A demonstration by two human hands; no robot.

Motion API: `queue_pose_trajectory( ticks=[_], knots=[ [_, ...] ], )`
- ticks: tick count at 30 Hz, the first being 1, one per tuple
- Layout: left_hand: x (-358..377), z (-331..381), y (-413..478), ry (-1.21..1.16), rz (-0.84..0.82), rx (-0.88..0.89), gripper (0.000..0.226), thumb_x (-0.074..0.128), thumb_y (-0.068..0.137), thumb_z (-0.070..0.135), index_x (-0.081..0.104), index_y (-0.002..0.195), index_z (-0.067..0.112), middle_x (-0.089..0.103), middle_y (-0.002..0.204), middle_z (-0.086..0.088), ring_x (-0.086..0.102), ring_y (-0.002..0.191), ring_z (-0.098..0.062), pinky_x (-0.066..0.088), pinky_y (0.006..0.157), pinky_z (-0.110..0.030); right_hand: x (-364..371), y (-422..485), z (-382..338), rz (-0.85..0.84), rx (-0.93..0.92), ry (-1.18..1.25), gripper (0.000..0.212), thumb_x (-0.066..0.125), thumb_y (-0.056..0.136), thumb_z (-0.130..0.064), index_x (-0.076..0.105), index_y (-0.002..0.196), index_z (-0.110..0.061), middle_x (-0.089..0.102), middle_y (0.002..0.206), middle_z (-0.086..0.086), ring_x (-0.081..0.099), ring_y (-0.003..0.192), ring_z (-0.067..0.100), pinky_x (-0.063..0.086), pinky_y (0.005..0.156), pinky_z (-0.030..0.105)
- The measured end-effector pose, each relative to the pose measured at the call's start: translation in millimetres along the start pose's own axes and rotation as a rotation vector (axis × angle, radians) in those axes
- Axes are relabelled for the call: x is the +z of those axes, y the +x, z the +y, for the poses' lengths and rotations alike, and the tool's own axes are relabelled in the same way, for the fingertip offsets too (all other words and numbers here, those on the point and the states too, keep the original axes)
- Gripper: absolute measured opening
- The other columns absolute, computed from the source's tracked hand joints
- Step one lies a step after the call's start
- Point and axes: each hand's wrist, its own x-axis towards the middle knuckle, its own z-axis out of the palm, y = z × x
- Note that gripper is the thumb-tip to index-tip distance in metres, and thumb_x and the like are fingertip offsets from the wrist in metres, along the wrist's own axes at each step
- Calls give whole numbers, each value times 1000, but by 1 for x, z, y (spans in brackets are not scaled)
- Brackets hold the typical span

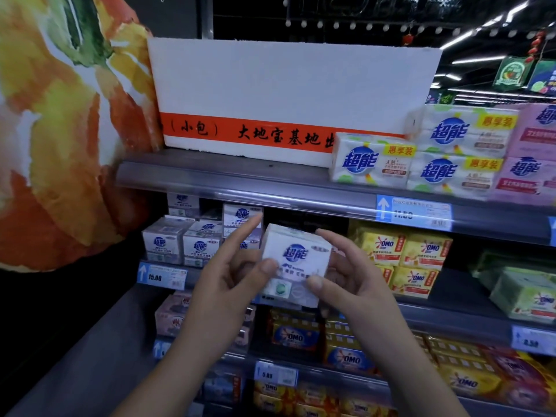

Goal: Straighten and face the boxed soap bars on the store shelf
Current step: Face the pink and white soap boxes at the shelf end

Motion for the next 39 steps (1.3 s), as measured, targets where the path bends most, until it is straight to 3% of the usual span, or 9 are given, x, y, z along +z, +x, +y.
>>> queue_pose_trajectory(
  ticks=[5,10,14,16,20,24,30,35,39],
  knots=[
    [5,4,3,-197,55,-256,44,70,74,62,76,107,34,78,106,-5,77,87,-18,60,60,-29,17,-1,-7,-32,99,71,49,72,71,-68,75,110,-39,73,72,-11,58,51,0,50,48,19],
    [3,1,3,-258,21,-397,60,72,69,69,75,111,25,79,103,-13,77,82,-26,57,56,-31,22,-2,-12,-20,243,144,82,72,62,-80,75,107,-11,62,51,-10,53,41,4,46,43,19],
    [1,1,3,-231,-10,-357,54,71,73,66,74,108,26,78,106,-13,77,86,-27,59,61,-34,24,-1,-15,-24,256,137,64,76,69,-73,78,106,-21,63,65,2,56,49,11,52,49,24],
    [-5,-1,4,-235,-6,-302,38,74,79,53,72,109,31,76,111,-11,77,89,-23,60,65,-32,22,1,-13,-8,221,113,45,78,78,-55,74,117,-35,77,86,-3,74,71,15,61,62,29],
    [-18,-5,9,-228,-113,-166,51,72,91,24,56,137,38,71,131,2,70,117,-19,60,83,-28,19,5,-6,61,133,114,56,78,90,-14,55,138,-32,78,118,-9,75,108,18,63,90,45],
    [-31,-10,11,-131,-195,16,63,73,90,8,50,146,28,56,151,7,50,141,-13,54,99,-26,26,4,-1,0,-29,24,55,73,89,3,60,128,-34,74,127,-12,71,113,9,61,87,27],
    [-48,-19,11,-161,-273,112,69,64,89,-18,44,145,17,40,163,9,37,151,-15,51,105,-32,36,10,6,-13,-192,-12,63,73,87,12,59,132,-29,71,131,-11,64,124,6,60,92,27],
    [-71,-29,7,-374,-264,22,63,62,92,-9,51,143,28,51,155,-4,53,139,-24,55,96,-32,52,14,13,-13,-226,-106,73,82,84,0,60,141,-40,70,132,-12,64,126,14,59,97,35],
    [-89,-38,2,-391,-184,-76,57,71,91,8,56,141,30,60,147,-5,64,127,-25,57,89,-32,70,22,19,18,-189,-138,60,85,83,-23,64,133,-46,71,123,-12,69,112,10,62,88,31]
  ],
)
